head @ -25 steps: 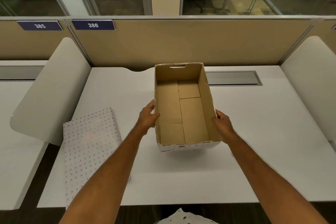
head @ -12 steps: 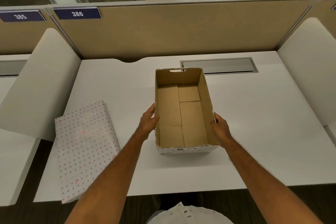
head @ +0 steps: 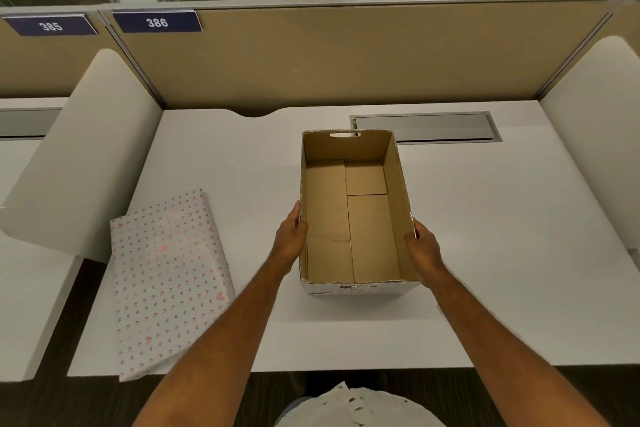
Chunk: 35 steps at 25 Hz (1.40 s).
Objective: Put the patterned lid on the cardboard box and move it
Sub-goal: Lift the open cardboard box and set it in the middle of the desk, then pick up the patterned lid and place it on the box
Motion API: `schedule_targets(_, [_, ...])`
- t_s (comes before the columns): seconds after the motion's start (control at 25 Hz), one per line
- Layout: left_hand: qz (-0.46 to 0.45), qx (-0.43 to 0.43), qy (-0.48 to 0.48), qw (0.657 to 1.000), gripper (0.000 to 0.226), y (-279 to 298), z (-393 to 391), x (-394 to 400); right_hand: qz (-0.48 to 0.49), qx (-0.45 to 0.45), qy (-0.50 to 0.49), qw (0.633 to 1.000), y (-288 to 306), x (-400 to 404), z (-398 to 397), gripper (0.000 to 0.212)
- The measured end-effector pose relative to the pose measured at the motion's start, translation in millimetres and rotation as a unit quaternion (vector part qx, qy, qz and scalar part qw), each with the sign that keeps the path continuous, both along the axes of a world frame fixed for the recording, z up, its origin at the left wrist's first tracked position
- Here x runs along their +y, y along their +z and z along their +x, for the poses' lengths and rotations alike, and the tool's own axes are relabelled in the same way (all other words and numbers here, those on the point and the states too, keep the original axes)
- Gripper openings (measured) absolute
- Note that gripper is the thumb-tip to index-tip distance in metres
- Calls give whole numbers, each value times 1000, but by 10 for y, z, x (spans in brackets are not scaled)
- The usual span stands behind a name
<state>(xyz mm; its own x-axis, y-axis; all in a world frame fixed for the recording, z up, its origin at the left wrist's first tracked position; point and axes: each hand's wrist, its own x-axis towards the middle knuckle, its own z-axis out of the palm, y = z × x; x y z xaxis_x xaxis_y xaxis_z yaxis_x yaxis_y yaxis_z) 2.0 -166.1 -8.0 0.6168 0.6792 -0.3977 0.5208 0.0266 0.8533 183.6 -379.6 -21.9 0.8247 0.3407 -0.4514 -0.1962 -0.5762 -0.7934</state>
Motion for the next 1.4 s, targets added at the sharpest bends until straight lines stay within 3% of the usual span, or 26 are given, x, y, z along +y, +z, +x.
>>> schedule_targets(0.12, [-3,-19,56,998,50,46,-13,-69,-19,-52,-18,998,79,39,-60,57])
schedule_targets(0.24, [7,-24,107,994,50,159,-70,-20,-86,-212,19,973,208,167,-160,65])
schedule_targets(0.32, [23,-23,128,991,49,214,-181,73,-74,-278,56,956,320,326,-256,64])
schedule_targets(0.4, [28,-23,149,988,48,254,-352,182,-37,-290,92,952,413,533,-393,61])
schedule_targets(0.8, [25,-16,309,951,47,219,-1839,785,99,-249,263,927,503,1817,-1649,54])
schedule_targets(1.0, [16,22,355,935,51,34,-2587,932,93,-204,330,917,257,2200,-2351,55])
schedule_targets(1.2, [14,90,384,919,55,-245,-3130,982,28,-71,358,930,-159,2332,-2829,66])
schedule_targets(1.4, [-59,149,421,893,65,-477,-3452,1002,-22,69,332,940,-485,2308,-3054,68])
